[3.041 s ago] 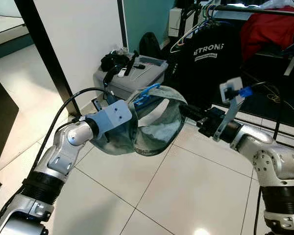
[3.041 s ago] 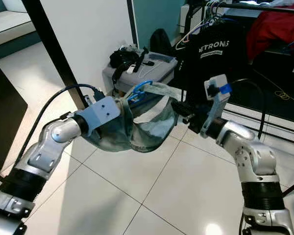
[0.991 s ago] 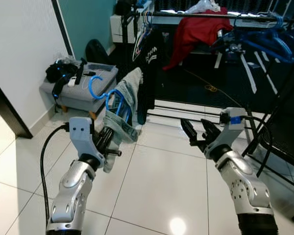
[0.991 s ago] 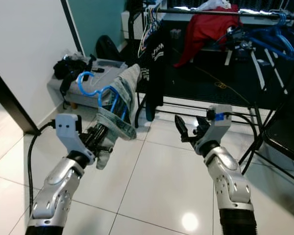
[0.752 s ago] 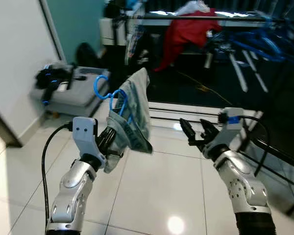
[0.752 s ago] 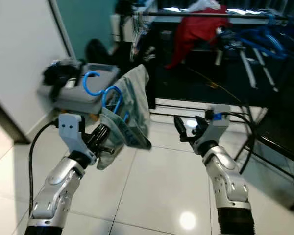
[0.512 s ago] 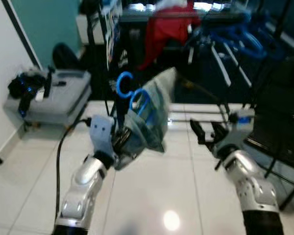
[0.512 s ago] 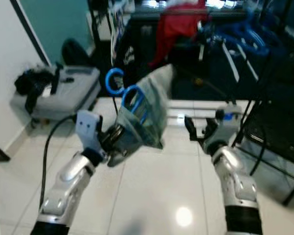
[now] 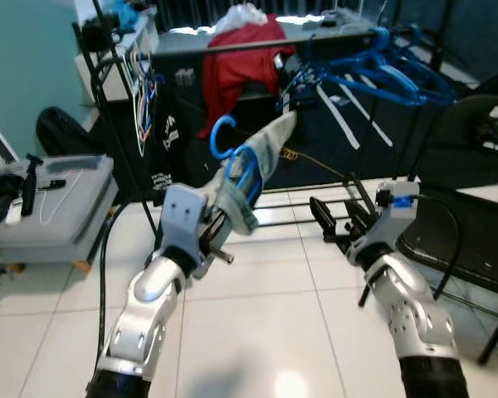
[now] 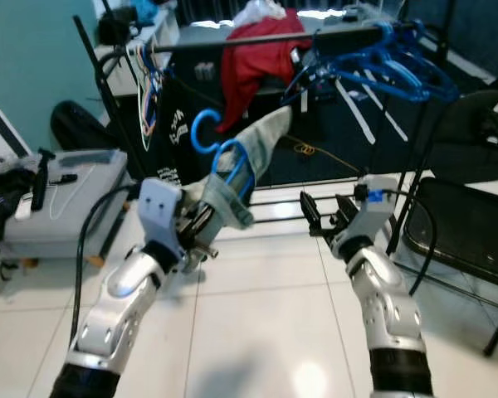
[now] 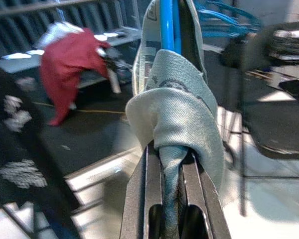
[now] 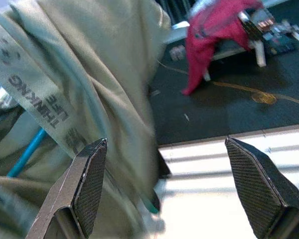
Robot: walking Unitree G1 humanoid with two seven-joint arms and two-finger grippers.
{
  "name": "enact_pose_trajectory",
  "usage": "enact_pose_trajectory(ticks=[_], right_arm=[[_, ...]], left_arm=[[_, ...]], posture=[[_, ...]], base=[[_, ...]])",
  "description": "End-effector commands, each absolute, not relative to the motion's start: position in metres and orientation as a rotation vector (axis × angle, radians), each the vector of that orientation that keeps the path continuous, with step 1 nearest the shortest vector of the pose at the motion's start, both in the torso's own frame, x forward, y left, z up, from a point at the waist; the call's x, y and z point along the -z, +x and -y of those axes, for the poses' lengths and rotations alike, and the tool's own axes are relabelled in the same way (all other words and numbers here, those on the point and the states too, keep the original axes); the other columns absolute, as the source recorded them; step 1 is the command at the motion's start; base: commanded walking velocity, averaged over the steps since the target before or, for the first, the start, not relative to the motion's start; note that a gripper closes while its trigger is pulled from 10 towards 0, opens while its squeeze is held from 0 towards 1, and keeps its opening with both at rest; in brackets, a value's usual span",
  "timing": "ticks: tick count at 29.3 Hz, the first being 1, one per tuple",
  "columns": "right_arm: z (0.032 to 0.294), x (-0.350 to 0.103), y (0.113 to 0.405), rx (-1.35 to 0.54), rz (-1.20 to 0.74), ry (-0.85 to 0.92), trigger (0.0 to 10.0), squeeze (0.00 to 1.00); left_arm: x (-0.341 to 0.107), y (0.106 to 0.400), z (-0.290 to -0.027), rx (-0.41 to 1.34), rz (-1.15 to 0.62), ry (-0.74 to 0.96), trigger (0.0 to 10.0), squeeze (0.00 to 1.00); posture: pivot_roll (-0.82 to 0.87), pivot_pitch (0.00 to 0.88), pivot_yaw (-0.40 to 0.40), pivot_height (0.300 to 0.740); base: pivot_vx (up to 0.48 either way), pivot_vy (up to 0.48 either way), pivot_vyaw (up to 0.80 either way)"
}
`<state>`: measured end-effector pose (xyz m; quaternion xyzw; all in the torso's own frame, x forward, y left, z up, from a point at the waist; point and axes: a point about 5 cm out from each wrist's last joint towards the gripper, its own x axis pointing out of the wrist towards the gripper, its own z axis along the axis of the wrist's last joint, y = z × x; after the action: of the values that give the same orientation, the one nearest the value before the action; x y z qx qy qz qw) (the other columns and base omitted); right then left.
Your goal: Hang hanger
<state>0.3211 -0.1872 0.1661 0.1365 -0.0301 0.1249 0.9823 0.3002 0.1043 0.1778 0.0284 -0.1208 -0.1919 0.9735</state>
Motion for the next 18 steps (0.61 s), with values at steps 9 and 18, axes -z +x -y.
enact_pose_trajectory(ticks=[9, 18], right_arm=[[0.179, -0.162, 0.320, -0.279, 0.055, 0.285, 10.0, 0.00], [0.178, -0.163, 0.321, -0.280, 0.058, 0.284, 10.0, 0.00]], left_arm=[[-0.194, 0.309, -0.090, 0.315, 0.264, 0.110, 10.0, 0.00], [-0.197, 0.311, -0.073, 0.348, 0.252, 0.118, 10.0, 0.00]], posture=[[-0.12, 0.059, 0.069, 0.740], [-0.13, 0.063, 0.074, 0.740]], base=[[0.424, 0.000, 0.00], [0.424, 0.000, 0.00]])
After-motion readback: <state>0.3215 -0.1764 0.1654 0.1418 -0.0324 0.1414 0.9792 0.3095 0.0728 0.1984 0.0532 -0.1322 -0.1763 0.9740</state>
